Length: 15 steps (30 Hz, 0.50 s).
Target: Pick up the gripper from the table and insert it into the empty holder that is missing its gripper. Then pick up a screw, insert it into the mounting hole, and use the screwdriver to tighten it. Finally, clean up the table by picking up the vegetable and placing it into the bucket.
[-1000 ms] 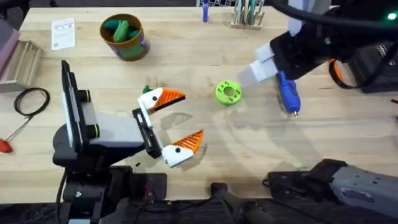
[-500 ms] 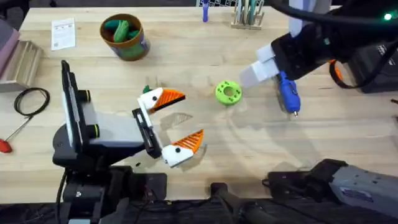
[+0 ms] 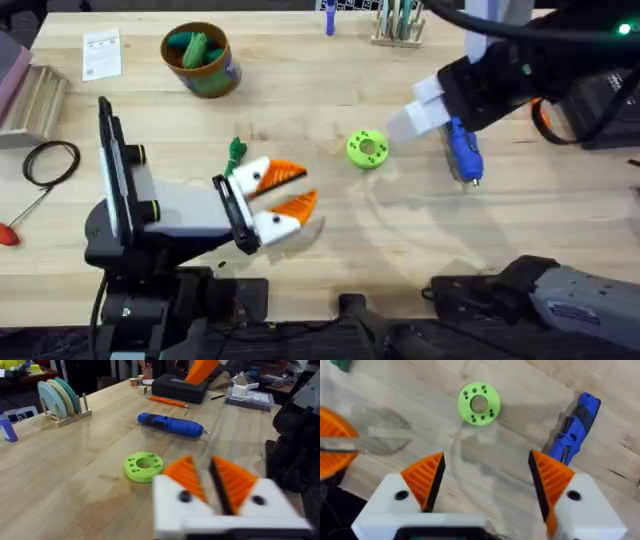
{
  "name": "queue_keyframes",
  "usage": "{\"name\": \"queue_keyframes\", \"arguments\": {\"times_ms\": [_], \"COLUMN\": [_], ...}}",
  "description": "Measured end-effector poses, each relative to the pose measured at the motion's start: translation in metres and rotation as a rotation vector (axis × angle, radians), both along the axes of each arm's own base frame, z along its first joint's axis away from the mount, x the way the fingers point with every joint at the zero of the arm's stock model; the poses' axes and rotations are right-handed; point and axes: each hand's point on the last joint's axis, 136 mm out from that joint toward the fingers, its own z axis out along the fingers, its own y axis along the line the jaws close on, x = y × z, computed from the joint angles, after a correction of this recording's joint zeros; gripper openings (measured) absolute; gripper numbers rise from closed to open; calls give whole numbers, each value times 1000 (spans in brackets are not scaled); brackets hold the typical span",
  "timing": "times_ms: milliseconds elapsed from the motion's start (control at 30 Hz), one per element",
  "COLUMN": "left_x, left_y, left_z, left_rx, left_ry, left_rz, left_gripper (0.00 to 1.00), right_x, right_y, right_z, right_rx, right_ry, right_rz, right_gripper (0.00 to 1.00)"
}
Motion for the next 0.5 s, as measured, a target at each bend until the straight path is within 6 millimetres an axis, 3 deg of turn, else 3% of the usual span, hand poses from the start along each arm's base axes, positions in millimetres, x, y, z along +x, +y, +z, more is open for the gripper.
{"name": "queue_keyframes", "arguments": {"times_ms": [67, 100, 267, 500], "left_x": [0, 0, 0, 0], "left_y": [0, 0, 0, 0], "left_z": [0, 0, 0, 0], "left_rx": [1, 2, 2, 2], "left_ry": [-3, -4, -5, -4], "left_rz": [0, 0, 0, 0], "left_gripper": [54, 21, 16, 15], "right_x": [0, 0, 1, 15], "right_y": [0, 0, -11, -48], "right_z": [0, 0, -2, -3], "right_rx": [1, 2, -26, -87], "right_ry": [0, 1, 4, -30], "right_rz": [-2, -5, -97, -303], "right_gripper": [986, 987, 986, 992]}}
